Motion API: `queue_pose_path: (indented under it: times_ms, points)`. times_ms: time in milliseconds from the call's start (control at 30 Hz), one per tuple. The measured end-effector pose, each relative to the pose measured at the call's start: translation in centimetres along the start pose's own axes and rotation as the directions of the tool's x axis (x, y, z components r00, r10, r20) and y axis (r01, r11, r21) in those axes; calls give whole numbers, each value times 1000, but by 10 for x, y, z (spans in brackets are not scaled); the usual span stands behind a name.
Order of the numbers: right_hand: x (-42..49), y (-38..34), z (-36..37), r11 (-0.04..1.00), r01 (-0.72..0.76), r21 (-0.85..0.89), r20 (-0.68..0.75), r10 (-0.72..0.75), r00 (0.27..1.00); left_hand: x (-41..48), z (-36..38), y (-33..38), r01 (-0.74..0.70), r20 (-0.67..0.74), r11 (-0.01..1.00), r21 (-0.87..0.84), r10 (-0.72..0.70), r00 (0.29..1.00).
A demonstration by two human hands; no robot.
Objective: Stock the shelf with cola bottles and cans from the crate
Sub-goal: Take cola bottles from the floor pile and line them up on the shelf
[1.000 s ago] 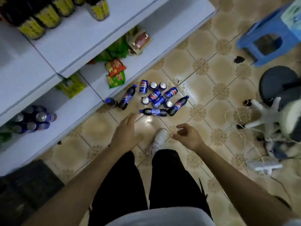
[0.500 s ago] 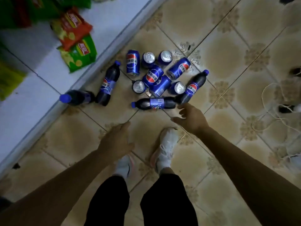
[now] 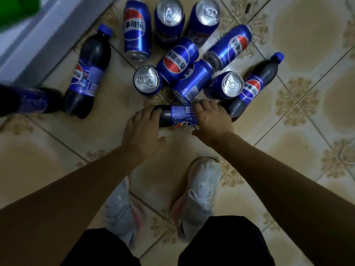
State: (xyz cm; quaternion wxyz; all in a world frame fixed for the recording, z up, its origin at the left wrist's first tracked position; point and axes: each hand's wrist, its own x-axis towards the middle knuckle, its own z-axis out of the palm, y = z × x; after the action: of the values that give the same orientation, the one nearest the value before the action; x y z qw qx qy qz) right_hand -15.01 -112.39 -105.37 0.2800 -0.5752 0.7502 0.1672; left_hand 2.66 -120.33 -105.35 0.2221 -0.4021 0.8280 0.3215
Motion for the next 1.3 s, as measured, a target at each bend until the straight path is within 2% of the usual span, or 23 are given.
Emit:
queue_pose_path:
  times_ms: [67,133,167,200,267,333,433,500,567,600,667,733,800,933,1033,1167,1300]
  points:
    - [9,0,14,999,-4,-41,-25,3,1000,6,7,-3,7,-12,998,-68,-8,1000]
    - [16,-1,21,997,-25,-68,-112,17,994,6,10,-4,9,-30,994,-112,-12,999]
    - [17,-2,19,998,-31,-58,-100,25,995,4,10,-4,25,-34,986,-163,-31,999]
    - [17,-4,14,999,-41,-23,-60,39,997,1,8,-3,48,-34,975,-217,-57,998]
    - [12,-10,0,987,-132,89,107,122,987,-13,1,1,98,-43,949,-300,-117,992]
    - [-5,-16,-18,952,-250,178,251,202,947,-34,-9,6,152,-39,916,-370,-179,983]
    - [-50,-27,-56,895,-348,278,466,191,864,-73,-32,20,251,60,818,-517,-258,964]
    - [-88,-38,-89,764,-467,445,605,128,786,-100,-54,27,368,181,651,-663,-338,924]
    - [-133,-54,-130,519,-620,589,701,53,711,-131,-87,40,481,318,391,-785,-413,853]
    - [-154,-63,-150,402,-686,607,737,38,675,-148,-105,46,512,371,294,-807,-422,827]
    - [-194,-79,-199,262,-760,595,786,8,618,-186,-141,61,546,433,205,-812,-416,800]
    - [-229,-95,-253,229,-782,580,805,-12,594,-224,-181,78,569,474,149,-809,-406,781]
    - [-265,-112,-306,225,-777,588,798,0,603,-262,-218,93,574,509,74,-816,-381,772]
    - [-331,-147,-404,210,-718,664,720,81,689,-340,-294,125,552,540,-44,-832,-288,791]
    - [-368,-173,-456,171,-668,724,659,113,743,-389,-343,138,474,524,-251,-844,-199,828]
    - [-407,-203,-486,184,-595,783,579,135,804,-431,-384,142,366,451,-424,-829,-120,884]
    - [-449,-224,-490,245,-470,848,447,146,882,-459,-409,139,361,439,-449,-817,-78,895]
